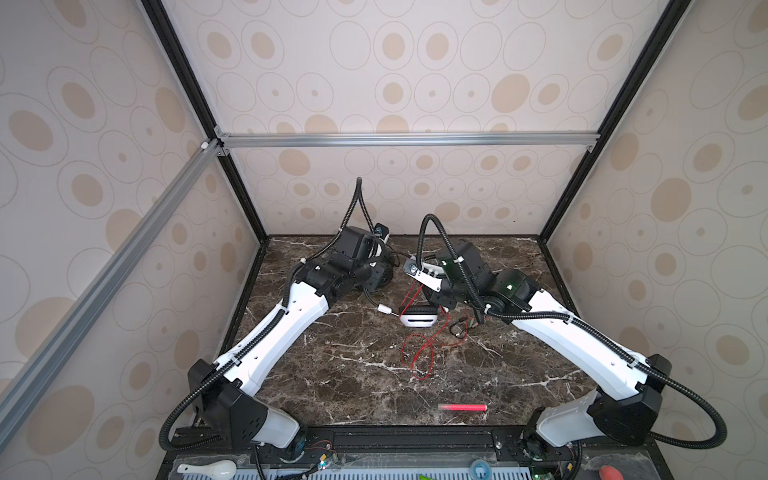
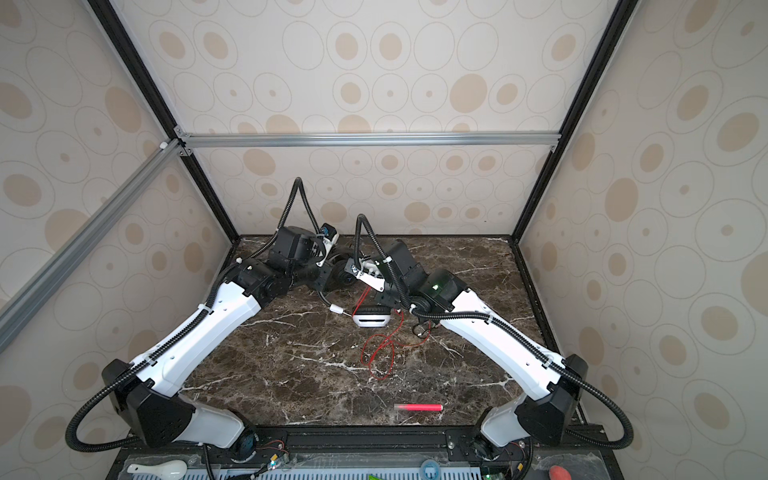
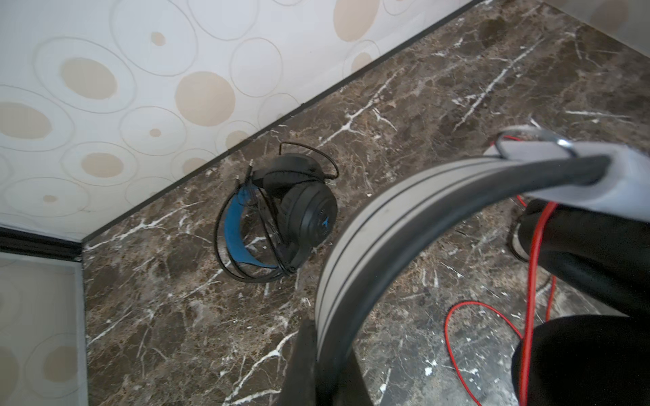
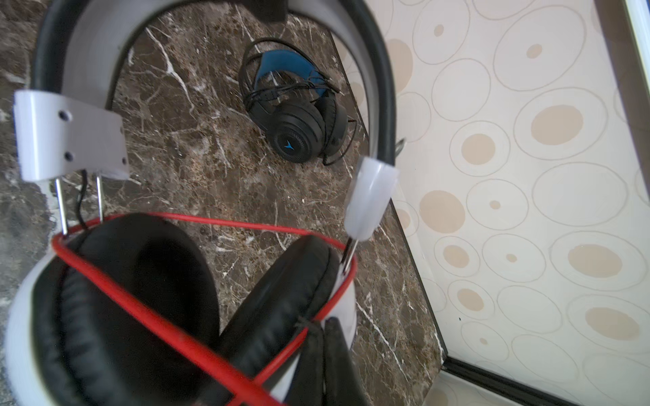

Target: Wrap the headphones

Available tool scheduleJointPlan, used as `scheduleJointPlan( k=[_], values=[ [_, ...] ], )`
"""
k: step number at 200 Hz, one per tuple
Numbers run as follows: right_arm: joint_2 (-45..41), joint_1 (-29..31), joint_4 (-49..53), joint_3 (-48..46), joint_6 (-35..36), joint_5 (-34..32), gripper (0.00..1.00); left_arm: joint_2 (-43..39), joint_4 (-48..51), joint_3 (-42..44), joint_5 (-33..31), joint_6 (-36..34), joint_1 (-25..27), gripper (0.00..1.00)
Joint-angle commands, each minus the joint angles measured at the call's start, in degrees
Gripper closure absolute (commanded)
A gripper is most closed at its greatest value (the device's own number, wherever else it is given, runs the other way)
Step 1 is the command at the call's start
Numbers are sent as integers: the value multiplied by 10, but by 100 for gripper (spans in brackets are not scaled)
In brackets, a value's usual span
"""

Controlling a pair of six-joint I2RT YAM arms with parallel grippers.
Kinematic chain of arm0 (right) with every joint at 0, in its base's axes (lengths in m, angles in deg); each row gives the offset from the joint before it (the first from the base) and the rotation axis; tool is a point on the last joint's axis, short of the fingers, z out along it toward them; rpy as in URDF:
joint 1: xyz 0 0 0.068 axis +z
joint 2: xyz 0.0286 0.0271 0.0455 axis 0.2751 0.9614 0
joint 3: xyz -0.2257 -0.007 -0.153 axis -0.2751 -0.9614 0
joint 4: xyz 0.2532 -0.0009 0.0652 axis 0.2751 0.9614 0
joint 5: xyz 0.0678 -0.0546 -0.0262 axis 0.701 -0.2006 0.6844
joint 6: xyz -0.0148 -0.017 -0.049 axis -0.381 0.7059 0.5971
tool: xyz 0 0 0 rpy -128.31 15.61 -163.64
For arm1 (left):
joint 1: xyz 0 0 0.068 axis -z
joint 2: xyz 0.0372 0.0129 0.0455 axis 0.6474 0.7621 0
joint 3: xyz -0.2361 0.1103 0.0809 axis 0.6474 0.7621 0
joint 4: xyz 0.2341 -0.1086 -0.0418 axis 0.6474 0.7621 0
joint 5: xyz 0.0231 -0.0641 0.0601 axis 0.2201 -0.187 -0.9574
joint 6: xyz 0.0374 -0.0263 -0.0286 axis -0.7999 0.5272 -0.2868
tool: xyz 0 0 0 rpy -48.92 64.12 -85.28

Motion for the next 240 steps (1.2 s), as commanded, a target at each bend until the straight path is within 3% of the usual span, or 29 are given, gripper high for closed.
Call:
scheduleJointPlan(
  k=[1,54,96,183,240],
  values=[
    [-31,-23,-14,-15,-2,65,94,-25,8,-3,70,-2,2,100],
    [-45,-49,12,-45,44,104,93,-12,39,-28,78,5,2,100],
    [-56,-96,-1,-54,42,166,91,-3,47,-39,141,13,7,100],
    [-59,-170,-83,-96,-71,290,87,14,42,-95,205,26,20,100],
    [-67,-200,-121,-123,-110,327,80,27,30,-119,234,33,20,100]
  ],
)
